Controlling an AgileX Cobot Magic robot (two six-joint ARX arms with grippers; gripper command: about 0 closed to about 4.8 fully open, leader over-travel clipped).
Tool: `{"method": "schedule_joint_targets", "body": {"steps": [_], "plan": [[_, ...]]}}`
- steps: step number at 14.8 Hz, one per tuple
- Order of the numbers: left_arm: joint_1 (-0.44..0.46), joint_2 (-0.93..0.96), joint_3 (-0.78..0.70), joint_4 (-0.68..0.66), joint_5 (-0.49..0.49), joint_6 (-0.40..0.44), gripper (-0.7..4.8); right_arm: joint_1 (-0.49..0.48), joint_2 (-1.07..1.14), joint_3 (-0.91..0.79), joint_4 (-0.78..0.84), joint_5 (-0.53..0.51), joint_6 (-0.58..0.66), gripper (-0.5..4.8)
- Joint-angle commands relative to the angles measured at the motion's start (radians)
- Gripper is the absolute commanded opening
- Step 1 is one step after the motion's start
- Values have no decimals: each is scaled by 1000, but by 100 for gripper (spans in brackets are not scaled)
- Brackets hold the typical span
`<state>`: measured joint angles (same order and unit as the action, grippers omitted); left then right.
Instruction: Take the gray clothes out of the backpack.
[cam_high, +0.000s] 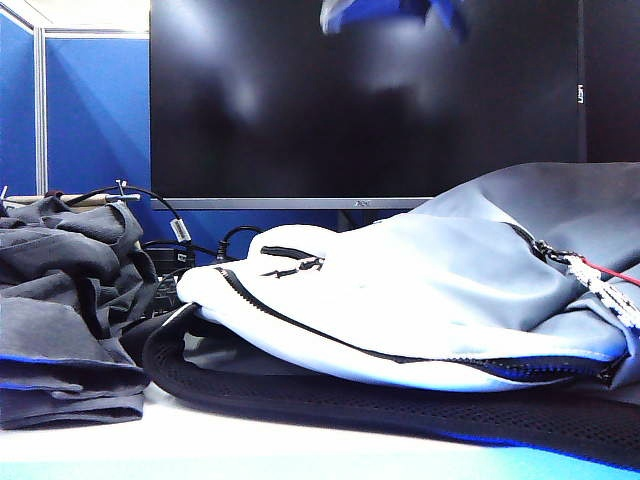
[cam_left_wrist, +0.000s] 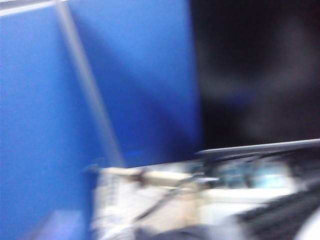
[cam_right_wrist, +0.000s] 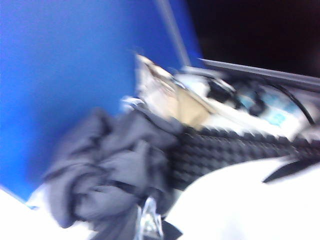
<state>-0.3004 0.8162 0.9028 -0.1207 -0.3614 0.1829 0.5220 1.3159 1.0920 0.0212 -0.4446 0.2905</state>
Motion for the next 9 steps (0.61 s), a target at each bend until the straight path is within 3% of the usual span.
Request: {"method": "schedule_joint_targets", "body": {"steps": [1,2,3,6,9], "plan": [[-1,-149,5,15,-11,-69,15,0,-172,7,-16,68,-3,-8],[-1,-211,5,23,-48,-58,7,0,-245,7,-16,100,-3,-8],[-1,-281,5,-4,31,-69,-6,0,-306,7,-22,98,-3,-8],[-1,-509,4,-227,245,-303,-6,10,-483,6,-118,80,-3,-8],[-1,-714,4,-396,327,-375,-6,36,-648,0,-203,134,-3,-8]]}}
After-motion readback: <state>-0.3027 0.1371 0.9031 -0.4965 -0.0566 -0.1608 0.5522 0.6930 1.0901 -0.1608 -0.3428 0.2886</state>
